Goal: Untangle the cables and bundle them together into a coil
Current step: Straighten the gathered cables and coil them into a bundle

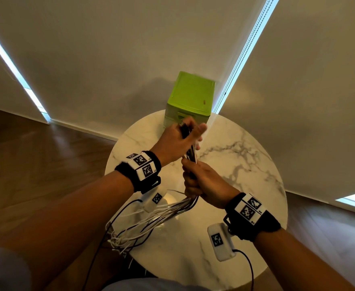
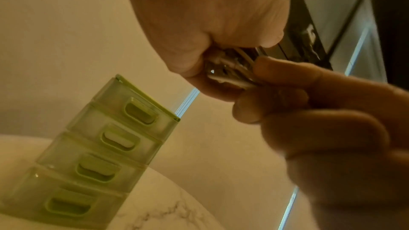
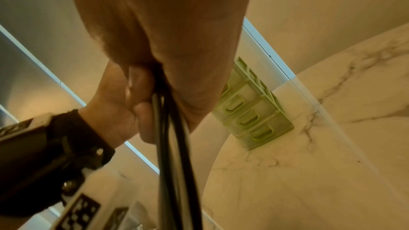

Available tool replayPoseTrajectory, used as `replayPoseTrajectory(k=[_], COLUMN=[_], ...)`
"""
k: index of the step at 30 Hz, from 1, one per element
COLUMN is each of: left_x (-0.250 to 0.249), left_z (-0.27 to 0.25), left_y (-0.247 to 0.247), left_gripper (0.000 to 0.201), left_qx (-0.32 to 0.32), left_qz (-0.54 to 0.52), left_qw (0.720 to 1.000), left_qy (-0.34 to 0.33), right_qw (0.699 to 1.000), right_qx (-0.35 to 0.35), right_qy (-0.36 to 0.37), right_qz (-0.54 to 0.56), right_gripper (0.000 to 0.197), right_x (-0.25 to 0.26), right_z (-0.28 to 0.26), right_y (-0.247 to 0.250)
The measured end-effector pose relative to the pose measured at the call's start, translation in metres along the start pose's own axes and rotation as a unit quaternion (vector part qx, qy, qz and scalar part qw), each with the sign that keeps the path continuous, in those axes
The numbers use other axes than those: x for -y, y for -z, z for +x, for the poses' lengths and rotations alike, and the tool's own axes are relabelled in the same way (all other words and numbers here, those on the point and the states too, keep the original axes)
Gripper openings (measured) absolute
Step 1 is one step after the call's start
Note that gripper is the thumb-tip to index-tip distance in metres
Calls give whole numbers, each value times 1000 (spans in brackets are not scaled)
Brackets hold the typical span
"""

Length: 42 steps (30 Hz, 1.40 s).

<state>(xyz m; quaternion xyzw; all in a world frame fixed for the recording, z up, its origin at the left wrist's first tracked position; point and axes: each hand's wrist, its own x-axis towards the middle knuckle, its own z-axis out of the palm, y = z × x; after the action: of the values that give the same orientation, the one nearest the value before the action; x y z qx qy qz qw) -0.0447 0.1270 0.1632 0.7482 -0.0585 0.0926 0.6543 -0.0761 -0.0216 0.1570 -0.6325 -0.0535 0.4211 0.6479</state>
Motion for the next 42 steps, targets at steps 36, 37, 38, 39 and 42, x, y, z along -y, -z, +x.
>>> replayPoseTrajectory(k=[36, 37, 38, 39, 42], left_x=[29, 37, 44, 49, 63], left_z=[-31, -42, -54, -66, -89], left_y=[-17, -16, -15, -15, -18], left_gripper=[129, 125, 113, 95, 47], left_qx=[31, 79, 146, 228, 390], left_qz=[-201, -165, -114, -47, 104], left_qw=[965, 965, 963, 952, 895], left_qy=[167, 186, 198, 199, 189], right_qw=[992, 991, 990, 990, 990], right_qx=[-78, -79, -80, -81, -88], right_qy=[64, 73, 81, 88, 104], right_qz=[76, 81, 82, 75, 35], right_gripper=[51, 51, 51, 50, 44], right_x=[6, 8, 10, 10, 12], right_z=[-9, -9, -9, -9, -10], right_y=[27, 30, 33, 35, 44])
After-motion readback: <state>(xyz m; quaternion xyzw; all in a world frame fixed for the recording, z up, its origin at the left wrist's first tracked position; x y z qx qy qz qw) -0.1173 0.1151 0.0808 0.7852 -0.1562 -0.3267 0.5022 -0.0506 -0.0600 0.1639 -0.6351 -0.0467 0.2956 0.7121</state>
